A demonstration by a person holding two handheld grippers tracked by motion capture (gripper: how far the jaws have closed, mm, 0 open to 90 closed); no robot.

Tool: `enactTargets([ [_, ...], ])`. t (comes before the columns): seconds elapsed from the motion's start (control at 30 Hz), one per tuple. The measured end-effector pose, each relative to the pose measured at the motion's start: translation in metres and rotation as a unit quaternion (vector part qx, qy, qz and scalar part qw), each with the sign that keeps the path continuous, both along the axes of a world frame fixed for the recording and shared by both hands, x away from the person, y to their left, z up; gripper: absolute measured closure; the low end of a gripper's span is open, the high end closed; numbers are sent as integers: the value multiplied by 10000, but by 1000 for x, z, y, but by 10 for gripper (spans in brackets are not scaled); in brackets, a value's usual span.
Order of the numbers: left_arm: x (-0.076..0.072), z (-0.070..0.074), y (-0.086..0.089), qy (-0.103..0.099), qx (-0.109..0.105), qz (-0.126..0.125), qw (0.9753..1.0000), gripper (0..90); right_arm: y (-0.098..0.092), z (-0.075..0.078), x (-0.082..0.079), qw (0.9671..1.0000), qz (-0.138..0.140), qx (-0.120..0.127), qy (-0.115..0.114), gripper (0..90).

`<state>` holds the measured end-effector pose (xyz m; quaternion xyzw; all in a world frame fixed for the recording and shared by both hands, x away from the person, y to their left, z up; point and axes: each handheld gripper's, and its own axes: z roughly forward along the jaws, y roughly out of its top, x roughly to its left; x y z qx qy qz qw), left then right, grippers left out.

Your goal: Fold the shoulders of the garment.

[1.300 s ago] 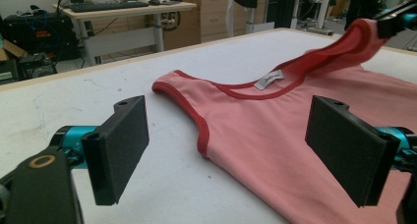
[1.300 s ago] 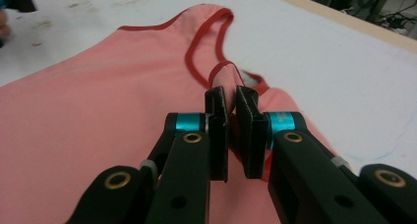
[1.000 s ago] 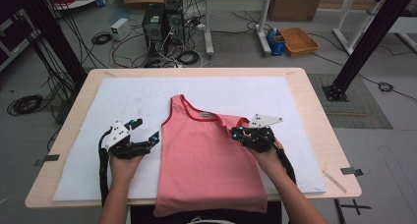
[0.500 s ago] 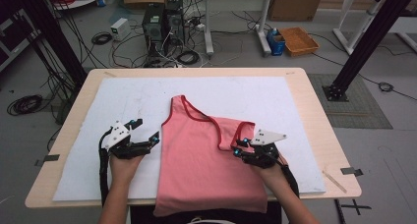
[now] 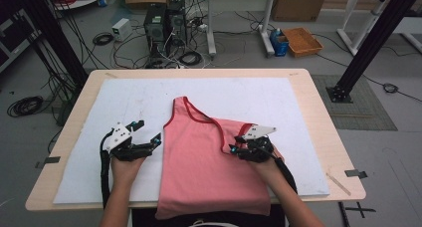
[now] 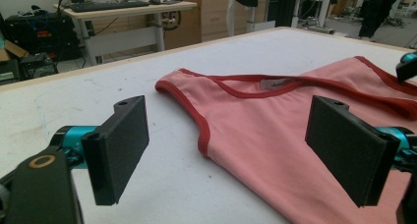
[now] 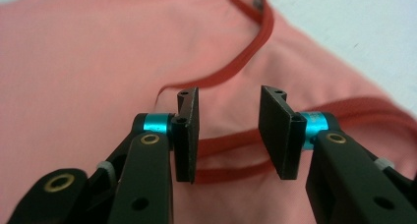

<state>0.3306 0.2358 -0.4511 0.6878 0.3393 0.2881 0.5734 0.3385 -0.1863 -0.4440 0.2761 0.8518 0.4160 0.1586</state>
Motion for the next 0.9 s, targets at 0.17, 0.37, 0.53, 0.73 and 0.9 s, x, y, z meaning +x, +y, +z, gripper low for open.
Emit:
enactTargets([
  [0.17,0,0,-1,-3,20,3,10000,165,-5,-6,-12,9999,42,-139,-25,589],
  [0.37,0,0,-1,-2,16,3,10000,165,-10,-4,-14,10000,-17,50,-70,464],
  [0.53,0,0,-1,1,14,1,10000,165,-27,2,-10,9965,-405,626,-385,323],
  [0.73,0,0,0,-3,16,-5,10000,165,-66,9,-4,9878,-1015,1025,-582,278],
  [0.9,0,0,0,17,-25,-10,10000,165,-97,0,-3,9786,-1488,1273,-628,252],
])
